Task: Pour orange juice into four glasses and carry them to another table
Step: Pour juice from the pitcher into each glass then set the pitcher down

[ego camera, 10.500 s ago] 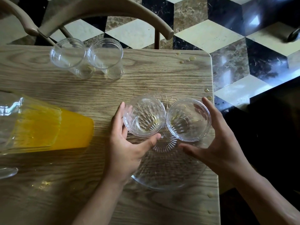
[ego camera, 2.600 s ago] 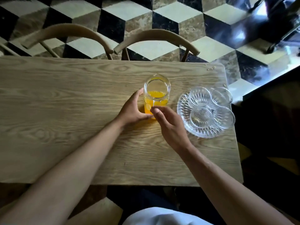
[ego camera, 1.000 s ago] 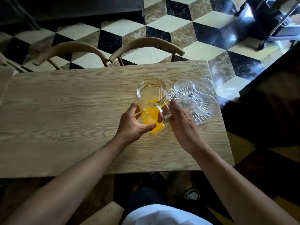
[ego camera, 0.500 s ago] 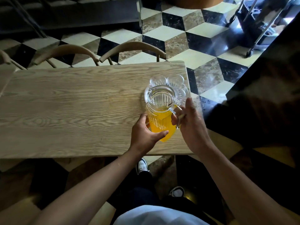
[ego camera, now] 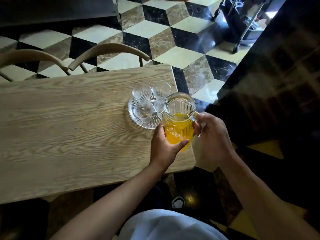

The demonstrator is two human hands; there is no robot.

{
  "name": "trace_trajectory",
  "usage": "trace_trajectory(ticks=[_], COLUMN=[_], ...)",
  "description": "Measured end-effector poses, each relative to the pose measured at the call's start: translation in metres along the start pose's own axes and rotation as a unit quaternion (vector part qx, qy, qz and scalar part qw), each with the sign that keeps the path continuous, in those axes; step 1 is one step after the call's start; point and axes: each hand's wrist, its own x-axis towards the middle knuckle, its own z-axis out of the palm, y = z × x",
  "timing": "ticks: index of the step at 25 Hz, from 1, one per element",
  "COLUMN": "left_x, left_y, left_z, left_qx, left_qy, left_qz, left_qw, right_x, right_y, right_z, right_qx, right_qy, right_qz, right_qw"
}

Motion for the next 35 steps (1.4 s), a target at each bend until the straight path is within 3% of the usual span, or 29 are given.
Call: trace_trajectory(ticks=[5, 12, 23, 35], left_x=[0.033, 0.056, 0.067, 0.071], left_y=[-0.007, -0.007, -0.008, -0.007], left_z=[0.006, 0.031, 0.091, 0.119], left_qx=[-0.028, -0.087, -0.221, -0.271], left_qy=[-0.094, -0.127, -0.066, 0.011], left_qz=[-0.016, -0.084, -0.211, -0.282], left_qw=[0.995, 0.985, 0.95, 0.92], right_x=[0.027, 0.058, 0.108, 0.139], right_y=[-0.007, -0.015, -0.018, -0.023], right_z=[-0.008, -0.024, -0.037, -0.021], right_qx=[-0.005, -0.133, -0.258, -0.444], right_qy=[0.012, -0.006, -0.089, -0.122], right_qz=[0.006, 0.008, 0.048, 0.062], right_qw=[1.0, 0.991, 0.961, 0.886])
